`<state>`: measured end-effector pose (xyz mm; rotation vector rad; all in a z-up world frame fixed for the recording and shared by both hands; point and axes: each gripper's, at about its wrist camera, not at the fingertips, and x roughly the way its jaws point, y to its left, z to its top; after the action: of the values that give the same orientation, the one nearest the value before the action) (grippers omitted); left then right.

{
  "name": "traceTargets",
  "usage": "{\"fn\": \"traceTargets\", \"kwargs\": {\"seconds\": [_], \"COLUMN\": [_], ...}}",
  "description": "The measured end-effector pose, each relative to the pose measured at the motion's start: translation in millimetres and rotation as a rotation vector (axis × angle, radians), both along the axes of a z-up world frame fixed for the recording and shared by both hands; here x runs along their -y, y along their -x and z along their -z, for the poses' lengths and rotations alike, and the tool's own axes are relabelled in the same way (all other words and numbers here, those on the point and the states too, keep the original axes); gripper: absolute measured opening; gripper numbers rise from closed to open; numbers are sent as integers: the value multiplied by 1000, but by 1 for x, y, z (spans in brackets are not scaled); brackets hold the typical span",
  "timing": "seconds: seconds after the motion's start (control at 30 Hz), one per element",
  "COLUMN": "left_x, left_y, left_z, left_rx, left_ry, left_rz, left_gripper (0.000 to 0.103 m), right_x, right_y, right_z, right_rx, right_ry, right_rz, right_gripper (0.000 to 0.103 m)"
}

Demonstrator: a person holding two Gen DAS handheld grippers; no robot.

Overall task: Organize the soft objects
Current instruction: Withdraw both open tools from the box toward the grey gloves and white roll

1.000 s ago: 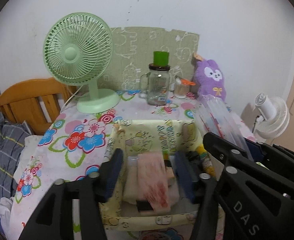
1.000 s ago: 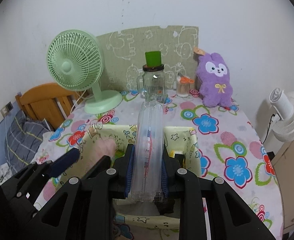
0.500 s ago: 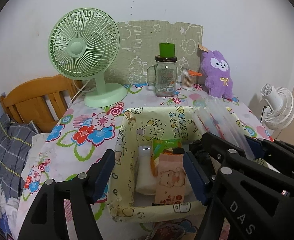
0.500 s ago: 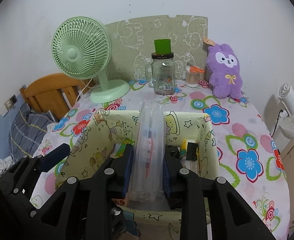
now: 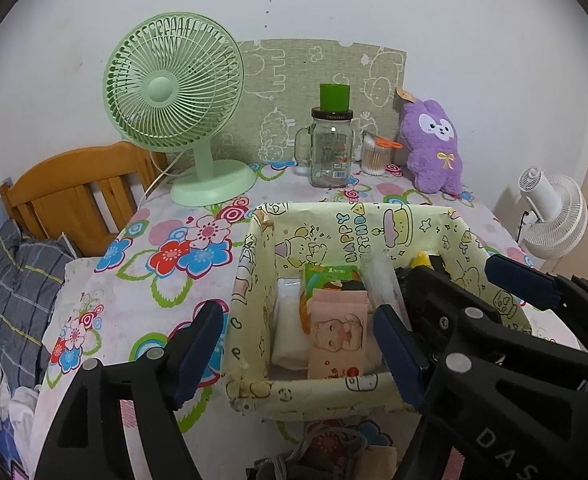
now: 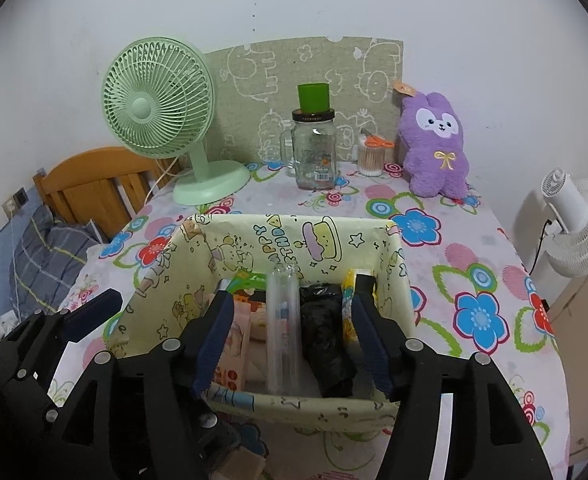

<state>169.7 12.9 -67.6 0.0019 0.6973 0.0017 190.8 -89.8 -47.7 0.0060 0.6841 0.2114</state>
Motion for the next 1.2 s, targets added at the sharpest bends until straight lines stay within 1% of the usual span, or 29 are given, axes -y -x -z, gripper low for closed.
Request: {"fn": "traceTargets", "kwargs": {"seconds": [0.1,0.17,0.27,0.5,0.67,0.87,1.03,1.2], "left_x": [2,5,7,9,13,16,19,24], "left_y": [5,10,15,29,42,58,70,84], "left_z": [-3,-6,-11,-21,-31,-41,-47,-52], "left_rx": [9,21,33,52,78,108,125,144], "left_ry": [0,-4,-9,-2,1,8,7,-1], "left_rz": [6,11,18,20,30,39,47,60], "left_gripper": [79,84,87,89,92,96,100,101], "right_x": [2,3,5,14,18,22,25,30], "right_y": [6,10,17,34,47,67,78,93], "right_z": [-4,-7,-12,-22,-30,-42,-49,-52], "right_rx": [10,20,37,55,73,108,126,142], "right_ry": [-3,-2,4,-14,-23,-28,-30,-31], "right_rz": [2,6,18,33,38,39,48,66], "right_gripper": [73,78,83,88,95,100,101,103]}}
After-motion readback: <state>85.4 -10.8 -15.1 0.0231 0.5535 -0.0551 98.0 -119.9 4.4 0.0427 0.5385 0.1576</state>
